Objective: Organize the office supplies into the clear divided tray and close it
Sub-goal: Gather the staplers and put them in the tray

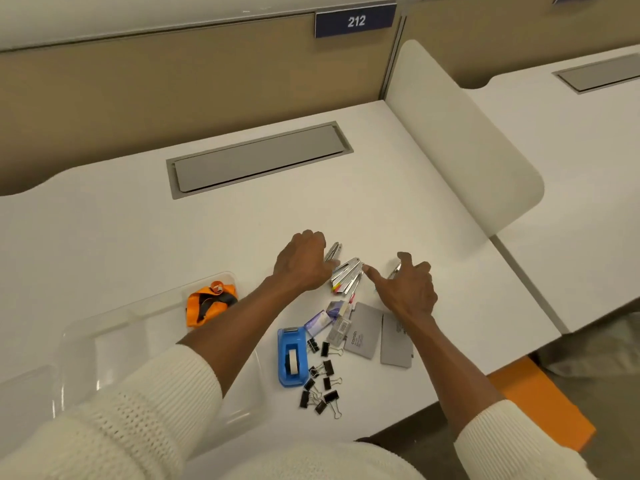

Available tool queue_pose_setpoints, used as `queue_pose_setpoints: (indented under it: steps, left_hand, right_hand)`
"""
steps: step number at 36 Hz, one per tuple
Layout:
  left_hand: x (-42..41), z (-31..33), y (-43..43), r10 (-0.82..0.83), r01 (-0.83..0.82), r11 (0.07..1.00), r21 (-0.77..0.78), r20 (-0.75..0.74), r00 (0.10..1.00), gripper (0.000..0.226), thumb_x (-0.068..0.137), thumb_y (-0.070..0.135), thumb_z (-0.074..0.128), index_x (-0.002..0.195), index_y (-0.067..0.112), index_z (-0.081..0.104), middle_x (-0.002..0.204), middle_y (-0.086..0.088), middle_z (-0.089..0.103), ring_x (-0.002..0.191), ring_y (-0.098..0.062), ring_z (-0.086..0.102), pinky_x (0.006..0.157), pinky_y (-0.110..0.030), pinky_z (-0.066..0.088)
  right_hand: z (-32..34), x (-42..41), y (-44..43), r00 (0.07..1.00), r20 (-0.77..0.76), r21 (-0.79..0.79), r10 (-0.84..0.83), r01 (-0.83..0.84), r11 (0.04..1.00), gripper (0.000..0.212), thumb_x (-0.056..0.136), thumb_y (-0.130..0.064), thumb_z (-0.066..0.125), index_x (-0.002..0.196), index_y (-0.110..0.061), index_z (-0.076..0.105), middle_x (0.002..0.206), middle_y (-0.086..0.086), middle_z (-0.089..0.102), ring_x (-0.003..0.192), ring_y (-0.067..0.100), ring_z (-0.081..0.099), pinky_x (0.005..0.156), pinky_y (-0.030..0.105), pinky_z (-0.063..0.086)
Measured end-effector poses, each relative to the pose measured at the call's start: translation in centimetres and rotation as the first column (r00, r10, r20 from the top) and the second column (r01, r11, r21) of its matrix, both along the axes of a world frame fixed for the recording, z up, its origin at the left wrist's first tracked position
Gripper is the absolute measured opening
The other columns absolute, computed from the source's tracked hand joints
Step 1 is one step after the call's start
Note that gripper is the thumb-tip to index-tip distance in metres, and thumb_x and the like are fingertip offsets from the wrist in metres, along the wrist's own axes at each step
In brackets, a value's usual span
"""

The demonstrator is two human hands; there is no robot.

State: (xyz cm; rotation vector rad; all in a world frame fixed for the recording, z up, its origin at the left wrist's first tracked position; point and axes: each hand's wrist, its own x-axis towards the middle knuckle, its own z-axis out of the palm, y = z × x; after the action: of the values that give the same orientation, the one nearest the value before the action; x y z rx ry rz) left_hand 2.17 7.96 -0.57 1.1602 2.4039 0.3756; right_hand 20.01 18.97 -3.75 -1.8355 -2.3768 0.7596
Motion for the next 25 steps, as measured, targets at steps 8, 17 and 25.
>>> queue_pose_setpoints:
  steps: [8, 17, 25]
  left_hand:
    - [0.2, -3.2, 3.4, -0.041, 0.037, 0.996, -0.082, -0.045, 0.998, 0.071, 0.078, 0.056, 0.077, 0.126, 0.012, 0.05, 0.128, -0.009, 0.05, 0.121, -0.03, 0.05, 0.088, -0.042, 0.048]
    - [1.1, -4.2, 4.1, -0.083, 0.075, 0.994, -0.085, -0.089, 0.993, 0.081, 0.076, 0.058, 0.08, 0.131, 0.009, 0.047, 0.131, -0.011, 0.048, 0.122, -0.03, 0.051, 0.084, -0.042, 0.05]
    - [2.1, -4.5, 4.7, -0.105, 0.082, 0.987, -0.141, -0.158, 0.982, 0.078, 0.08, 0.052, 0.077, 0.134, 0.005, 0.047, 0.131, -0.014, 0.05, 0.118, -0.032, 0.055, 0.084, -0.041, 0.05]
  right_hand:
    - [-1.0, -1.6, -1.0, 0.991, 0.108, 0.022, 0.083, -0.086, 0.996, 0.12, 0.052, -0.1, 0.053, 0.142, -0.023, 0.036, 0.129, 0.012, 0.037, 0.119, 0.034, 0.047, 0.08, 0.043, 0.047]
    - [-1.3, -2.0, 0.5, 0.994, 0.091, -0.043, 0.058, -0.054, 0.998, 0.096, 0.065, -0.056, 0.074, 0.145, -0.025, 0.033, 0.131, 0.015, 0.038, 0.122, 0.037, 0.046, 0.085, 0.044, 0.045]
    - [-1.8, -1.4, 0.7, 0.994, 0.098, 0.002, 0.056, -0.057, 0.998, 0.106, 0.065, -0.067, 0.078, 0.143, -0.015, 0.03, 0.13, 0.017, 0.044, 0.12, 0.038, 0.049, 0.079, 0.043, 0.045]
